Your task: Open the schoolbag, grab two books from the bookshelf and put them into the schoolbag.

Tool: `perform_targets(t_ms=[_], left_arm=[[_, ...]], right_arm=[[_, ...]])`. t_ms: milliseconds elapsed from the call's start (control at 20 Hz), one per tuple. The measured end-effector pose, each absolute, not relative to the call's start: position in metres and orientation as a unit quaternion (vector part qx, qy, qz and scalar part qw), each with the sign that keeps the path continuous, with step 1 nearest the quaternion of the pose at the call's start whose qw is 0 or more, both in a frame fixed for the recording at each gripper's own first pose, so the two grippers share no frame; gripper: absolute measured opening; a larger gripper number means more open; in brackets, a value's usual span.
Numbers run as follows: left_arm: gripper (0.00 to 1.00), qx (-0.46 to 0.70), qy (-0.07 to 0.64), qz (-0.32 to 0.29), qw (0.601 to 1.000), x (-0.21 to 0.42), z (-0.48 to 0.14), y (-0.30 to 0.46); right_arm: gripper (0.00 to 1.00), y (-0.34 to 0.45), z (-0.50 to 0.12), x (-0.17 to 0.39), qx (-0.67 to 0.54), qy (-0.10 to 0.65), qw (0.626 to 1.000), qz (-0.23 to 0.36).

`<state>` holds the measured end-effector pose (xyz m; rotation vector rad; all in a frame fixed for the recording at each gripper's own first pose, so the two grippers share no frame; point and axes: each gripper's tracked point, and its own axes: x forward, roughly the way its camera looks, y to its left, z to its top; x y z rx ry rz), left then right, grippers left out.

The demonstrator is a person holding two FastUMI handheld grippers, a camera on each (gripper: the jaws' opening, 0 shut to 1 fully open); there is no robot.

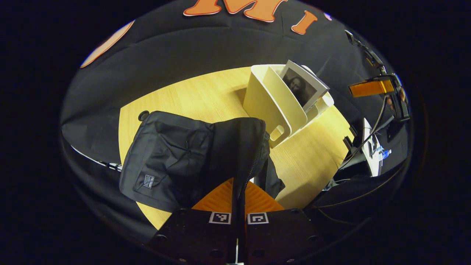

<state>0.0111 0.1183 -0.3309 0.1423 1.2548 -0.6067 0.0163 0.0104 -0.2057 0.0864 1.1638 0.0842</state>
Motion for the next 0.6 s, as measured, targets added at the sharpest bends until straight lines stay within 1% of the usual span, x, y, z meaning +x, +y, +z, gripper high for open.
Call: perform_targets(t_ms=[250,550,600], left_arm=[[0.02,0.042,0.589,-0.246,0.769,0.006,-0.337,0.123],[0.02,0.023,0.602,-0.215,0.769,0.002,-0.346,0.126],[0.02,0.020,0.604,-0.211,0.768,0.001,-0.347,0.126]], right_arm=[[0.97,0.011,-0.226,0.074,0.051,0.578,0.813,0.036],[0.83,-0.006,-0.286,0.108,0.020,0.624,0.781,0.009],[0.79,-0.009,-0.295,0.110,0.015,0.629,0.777,0.004]])
